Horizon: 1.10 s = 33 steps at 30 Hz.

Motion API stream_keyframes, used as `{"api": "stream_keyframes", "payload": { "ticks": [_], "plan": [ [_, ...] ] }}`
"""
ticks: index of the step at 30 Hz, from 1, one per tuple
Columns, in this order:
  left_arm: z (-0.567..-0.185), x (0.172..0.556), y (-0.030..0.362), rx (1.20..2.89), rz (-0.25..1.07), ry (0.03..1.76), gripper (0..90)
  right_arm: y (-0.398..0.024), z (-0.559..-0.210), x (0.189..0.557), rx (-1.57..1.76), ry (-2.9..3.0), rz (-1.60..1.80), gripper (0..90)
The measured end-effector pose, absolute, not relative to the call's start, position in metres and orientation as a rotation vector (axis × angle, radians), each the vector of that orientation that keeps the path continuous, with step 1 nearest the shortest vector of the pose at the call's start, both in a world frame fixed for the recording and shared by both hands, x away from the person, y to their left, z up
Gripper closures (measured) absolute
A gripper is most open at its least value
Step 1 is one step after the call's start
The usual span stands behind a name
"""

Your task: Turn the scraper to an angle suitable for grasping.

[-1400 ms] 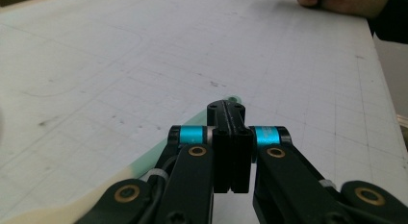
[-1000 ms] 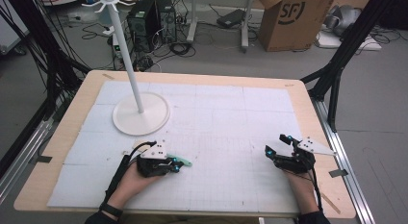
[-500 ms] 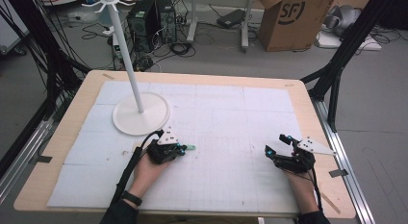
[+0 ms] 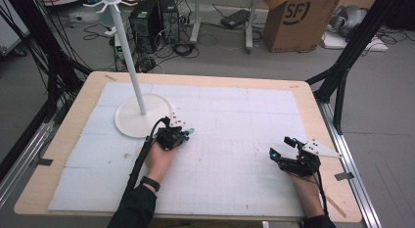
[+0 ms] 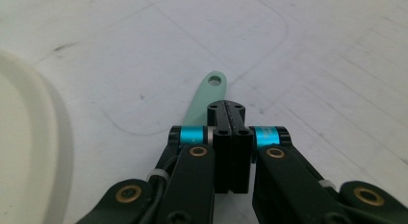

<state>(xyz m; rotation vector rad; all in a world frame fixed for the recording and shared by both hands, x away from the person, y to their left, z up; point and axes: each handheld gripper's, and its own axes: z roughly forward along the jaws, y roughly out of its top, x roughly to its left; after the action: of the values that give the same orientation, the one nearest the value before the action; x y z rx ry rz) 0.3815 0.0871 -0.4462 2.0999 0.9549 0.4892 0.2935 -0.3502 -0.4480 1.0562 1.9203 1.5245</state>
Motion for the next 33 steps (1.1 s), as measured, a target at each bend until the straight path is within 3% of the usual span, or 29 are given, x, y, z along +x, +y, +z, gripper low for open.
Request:
{"api": "stream_keyframes", "payload": {
  "ticks": [5, 9, 13, 14, 15, 16, 17, 22, 28, 33],
  "plan": [
    [-0.444, 0.387, 0.094, 2.039, 0.452, 1.001, 90.0, -0.350, -0.448, 0.293, 1.054, 1.924, 1.521, 17.9],
    [-0.432, 0.380, 0.103, 1.983, 0.417, 0.930, 89.7, -0.350, -0.448, 0.293, 1.056, 1.925, 1.521, 17.8],
    [-0.417, 0.367, 0.127, 1.865, 0.389, 0.884, 78.5, -0.350, -0.448, 0.293, 1.057, 1.925, 1.520, 17.8],
    [-0.414, 0.363, 0.135, 1.852, 0.387, 0.866, 71.0, -0.349, -0.448, 0.293, 1.053, 1.925, 1.517, 17.8],
    [-0.412, 0.359, 0.143, 1.837, 0.387, 0.844, 71.0, -0.349, -0.448, 0.293, 1.053, 1.925, 1.517, 17.8],
    [-0.410, 0.354, 0.151, 1.831, 0.390, 0.821, 63.0, -0.349, -0.448, 0.292, 1.047, 1.925, 1.513, 17.8],
    [-0.409, 0.350, 0.160, 1.827, 0.386, 0.792, 63.0, -0.349, -0.448, 0.292, 1.047, 1.925, 1.513, 17.8],
    [-0.412, 0.328, 0.209, 1.789, 0.333, 0.695, 41.0, -0.349, -0.448, 0.292, 1.045, 1.923, 1.510, 17.8],
    [-0.426, 0.296, 0.257, 1.725, 0.413, 0.643, 27.6, -0.350, -0.448, 0.293, 1.065, 1.920, 1.517, 17.8],
    [-0.441, 0.278, 0.285, 1.672, 0.414, 0.632, 23.9, -0.349, -0.448, 0.293, 1.057, 1.927, 1.505, 17.8]
  ]
}}
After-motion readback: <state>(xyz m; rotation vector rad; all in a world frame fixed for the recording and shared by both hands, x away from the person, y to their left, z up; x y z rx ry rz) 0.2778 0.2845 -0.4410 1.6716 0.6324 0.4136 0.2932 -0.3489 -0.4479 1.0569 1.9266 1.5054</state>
